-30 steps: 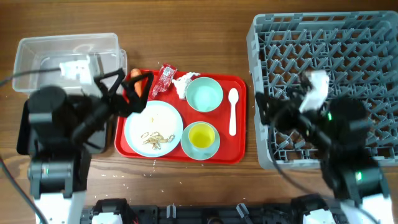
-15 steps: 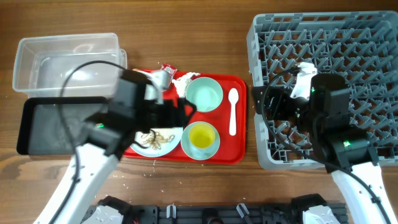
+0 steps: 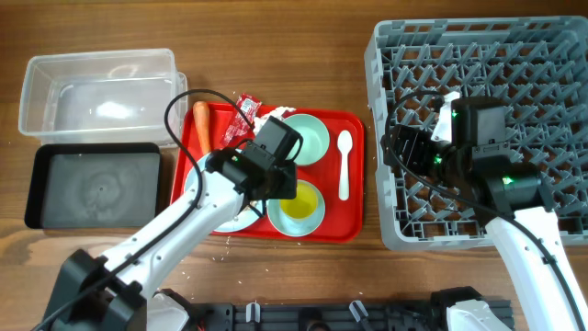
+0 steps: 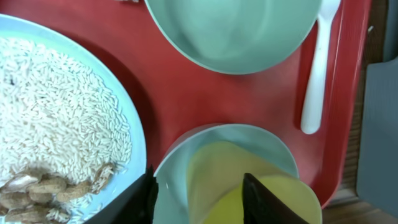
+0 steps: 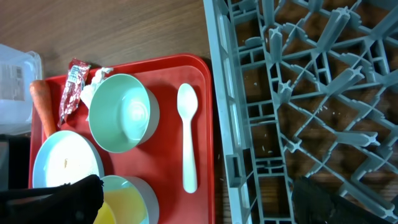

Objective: Sort waste into correct bins and load items into the dishwasher rack

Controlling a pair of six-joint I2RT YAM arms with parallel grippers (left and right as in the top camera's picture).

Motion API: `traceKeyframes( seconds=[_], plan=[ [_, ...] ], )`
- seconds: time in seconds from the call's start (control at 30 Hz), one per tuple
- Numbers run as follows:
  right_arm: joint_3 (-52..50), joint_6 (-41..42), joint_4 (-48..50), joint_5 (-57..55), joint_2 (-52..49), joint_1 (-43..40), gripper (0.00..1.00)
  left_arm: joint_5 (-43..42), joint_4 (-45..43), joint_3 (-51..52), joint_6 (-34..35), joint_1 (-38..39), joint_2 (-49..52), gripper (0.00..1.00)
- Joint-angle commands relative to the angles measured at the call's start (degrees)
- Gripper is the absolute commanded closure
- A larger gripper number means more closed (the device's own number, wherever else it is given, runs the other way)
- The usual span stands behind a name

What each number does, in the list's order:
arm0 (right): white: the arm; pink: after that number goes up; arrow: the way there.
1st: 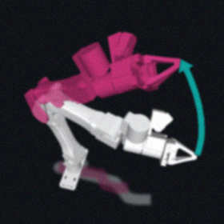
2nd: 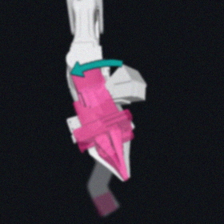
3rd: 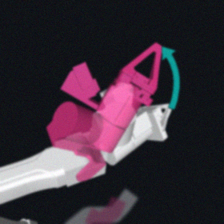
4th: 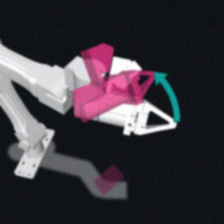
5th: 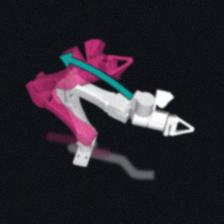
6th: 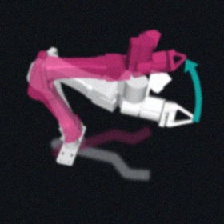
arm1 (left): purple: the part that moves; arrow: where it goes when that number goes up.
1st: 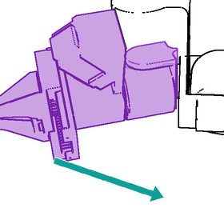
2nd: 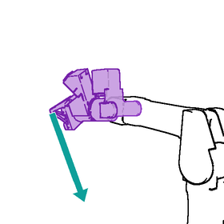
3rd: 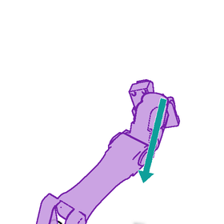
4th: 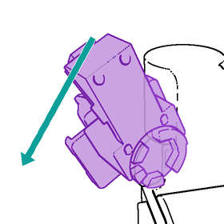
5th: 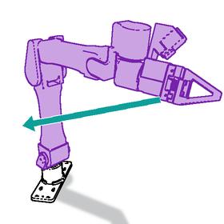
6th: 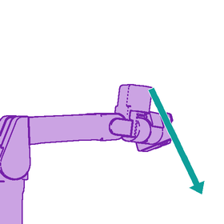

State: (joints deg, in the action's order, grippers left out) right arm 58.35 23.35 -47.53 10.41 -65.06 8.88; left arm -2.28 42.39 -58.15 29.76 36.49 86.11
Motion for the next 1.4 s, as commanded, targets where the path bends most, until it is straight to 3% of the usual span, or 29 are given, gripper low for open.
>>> traceKeyframes(
  seconds=[0.0, 0.07, 0.23, 0.33, 0.53, 0.7, 0.77, 0.83, 0.97, 1.07, 1.17, 1.37],
  plan=[
    [1.81, -0.7, 0.15, -0.98, -0.11, -0.13, 0.01, -1.31, -0.35, -0.57, 0.94, 0.42, 1.95, 0.65],
    [1.81, -0.68, 0.07, -0.98, -0.11, -0.13, 0.0, -1.36, -0.35, -0.57, 0.94, 0.42, 2.19, 0.77],
    [1.81, -0.7, -0.11, -0.98, -0.11, -0.13, 0.0, -3.23, -0.35, -0.57, 0.72, 0.44, 2.19, 0.83],
    [1.81, -0.68, -0.11, -0.98, -0.11, -0.13, 0.0, -3.5, -0.31, -0.57, 0.72, 0.94, 2.19, 0.96],
    [1.81, -0.74, -1.11, -1.01, -0.09, -0.13, 0.0, -6.91, 1.79, -3.82, 0.72, -0.22, -1.97, 0.96],
    [1.79, -0.63, -1.6, -0.98, -0.11, -0.13, 0.0, -8.87, 7.72, -9.79, 0.2, -6.54, -10.03, 0.96],
    [1.73, -0.2, -1.42, -0.92, -0.11, -0.13, 0.0, -15.08, 6.75, -10.25, -1.2, -10.21, -12.74, 0.96],
    [1.7, -0.94, -0.2, 4.31, -0.09, -0.13, 0.0, -26.82, 4.33, -10.25, -3.04, -16.02, -14.8, 0.96],
    [1.7, -12.31, 7.26, 27.36, -0.09, -0.13, 0.08, -49.72, -0.17, -10.23, -3.82, -24.28, -14.43, 0.96],
    [1.7, -14.1, 15.34, 43.78, -0.11, -0.11, 0.11, -64.81, -3.89, -10.23, -3.5, -28.04, -13.09, 0.96],
    [1.7, -13.38, 22.67, 54.07, -0.11, 0.24, 0.13, -70.23, -4.7, -10.23, -2.32, -28.74, -12.02, 0.96],
    [1.7, -11.39, 30.62, 61.2, -0.11, 3.13, 0.14, -72.32, -4.72, -10.23, -2.29, -28.46, -11.67, 0.96]
  ],
)
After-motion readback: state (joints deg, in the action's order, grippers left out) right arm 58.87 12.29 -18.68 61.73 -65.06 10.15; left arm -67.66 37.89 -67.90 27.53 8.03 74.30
